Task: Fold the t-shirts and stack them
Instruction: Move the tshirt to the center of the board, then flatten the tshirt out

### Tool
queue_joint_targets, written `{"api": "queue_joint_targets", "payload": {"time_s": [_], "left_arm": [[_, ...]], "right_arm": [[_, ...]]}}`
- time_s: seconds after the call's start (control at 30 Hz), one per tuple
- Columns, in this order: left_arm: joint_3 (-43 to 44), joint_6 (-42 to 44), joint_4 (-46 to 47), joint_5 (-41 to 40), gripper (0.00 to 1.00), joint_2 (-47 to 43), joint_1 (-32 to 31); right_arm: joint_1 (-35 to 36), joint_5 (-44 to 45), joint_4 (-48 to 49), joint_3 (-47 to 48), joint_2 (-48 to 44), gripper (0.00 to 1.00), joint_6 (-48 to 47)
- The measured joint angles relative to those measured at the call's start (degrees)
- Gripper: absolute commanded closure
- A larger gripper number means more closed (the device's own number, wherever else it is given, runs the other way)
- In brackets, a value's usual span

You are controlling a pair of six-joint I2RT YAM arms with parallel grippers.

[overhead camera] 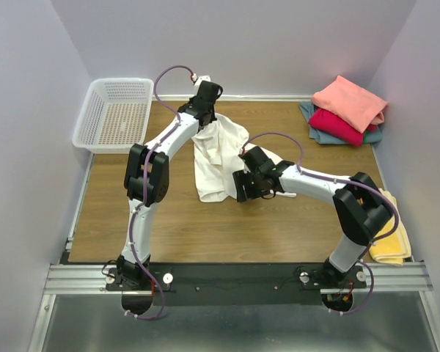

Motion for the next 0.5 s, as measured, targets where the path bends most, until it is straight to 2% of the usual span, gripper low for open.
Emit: {"api": "queue_joint_targets", "payload": {"time_s": [0.5], "left_arm": [[0.11,0.66,-0.42,3.28,1.00,0.90,0.52]], "right_arm": [[0.79,0.11,4.52,3.82,5.46,0.38,0.11]]}}
